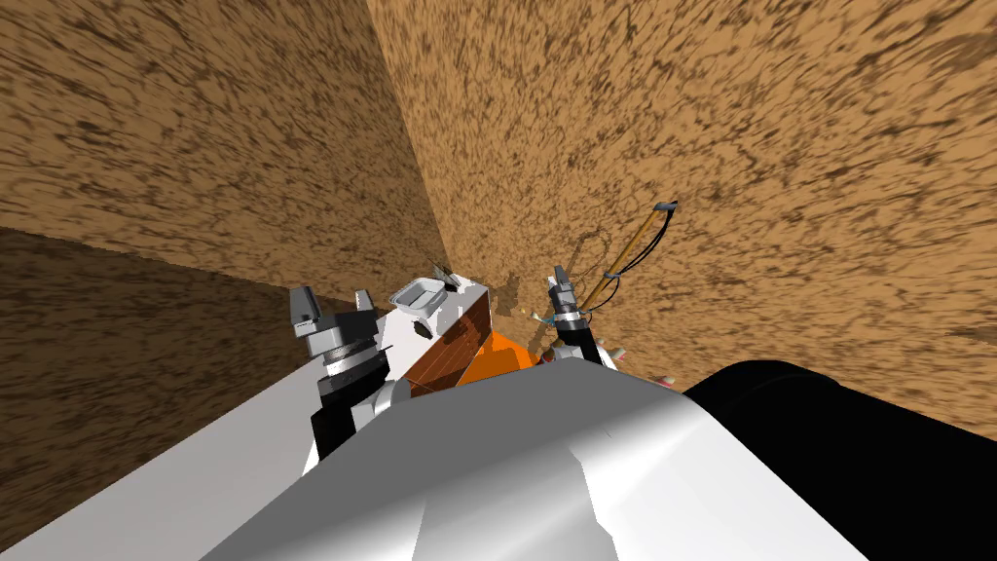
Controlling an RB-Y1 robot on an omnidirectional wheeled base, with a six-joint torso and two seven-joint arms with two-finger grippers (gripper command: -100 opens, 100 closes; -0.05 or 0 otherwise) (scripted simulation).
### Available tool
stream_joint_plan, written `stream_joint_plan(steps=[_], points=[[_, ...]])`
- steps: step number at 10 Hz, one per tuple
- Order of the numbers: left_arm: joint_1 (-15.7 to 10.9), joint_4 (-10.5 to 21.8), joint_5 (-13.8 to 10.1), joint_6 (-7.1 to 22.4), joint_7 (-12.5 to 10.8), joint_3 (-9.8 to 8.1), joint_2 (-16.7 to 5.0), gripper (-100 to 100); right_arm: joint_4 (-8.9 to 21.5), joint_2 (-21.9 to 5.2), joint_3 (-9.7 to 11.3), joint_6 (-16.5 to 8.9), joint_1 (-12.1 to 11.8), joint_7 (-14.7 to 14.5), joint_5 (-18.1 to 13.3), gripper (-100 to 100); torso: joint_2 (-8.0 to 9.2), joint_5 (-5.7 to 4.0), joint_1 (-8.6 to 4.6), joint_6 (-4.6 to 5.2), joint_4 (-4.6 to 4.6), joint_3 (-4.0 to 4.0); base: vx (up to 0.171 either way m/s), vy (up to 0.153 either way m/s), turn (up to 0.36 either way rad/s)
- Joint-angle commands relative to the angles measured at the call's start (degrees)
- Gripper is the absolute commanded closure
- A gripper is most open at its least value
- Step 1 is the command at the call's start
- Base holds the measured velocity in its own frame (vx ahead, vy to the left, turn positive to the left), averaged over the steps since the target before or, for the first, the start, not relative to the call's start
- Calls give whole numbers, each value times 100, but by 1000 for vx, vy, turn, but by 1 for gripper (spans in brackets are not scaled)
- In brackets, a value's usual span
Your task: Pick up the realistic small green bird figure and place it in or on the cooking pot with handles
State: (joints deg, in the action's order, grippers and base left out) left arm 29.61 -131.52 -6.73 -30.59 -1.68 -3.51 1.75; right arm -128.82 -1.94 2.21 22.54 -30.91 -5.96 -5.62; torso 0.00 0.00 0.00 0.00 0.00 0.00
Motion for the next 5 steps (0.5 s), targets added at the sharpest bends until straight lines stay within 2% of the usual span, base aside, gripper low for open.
stream_joint_plan(steps=[1,5], points=[[-103,48,-53,174,4,62,-211,-100,0,0,0,0,0,0,0,0,0,0,0,0,0,0,-40,3,-45],[-466,261,-234,740,40,249,-752,-100,0,0,0,0,1,0,0,0,33,2,11,1,7,19,-82,22,-47]])
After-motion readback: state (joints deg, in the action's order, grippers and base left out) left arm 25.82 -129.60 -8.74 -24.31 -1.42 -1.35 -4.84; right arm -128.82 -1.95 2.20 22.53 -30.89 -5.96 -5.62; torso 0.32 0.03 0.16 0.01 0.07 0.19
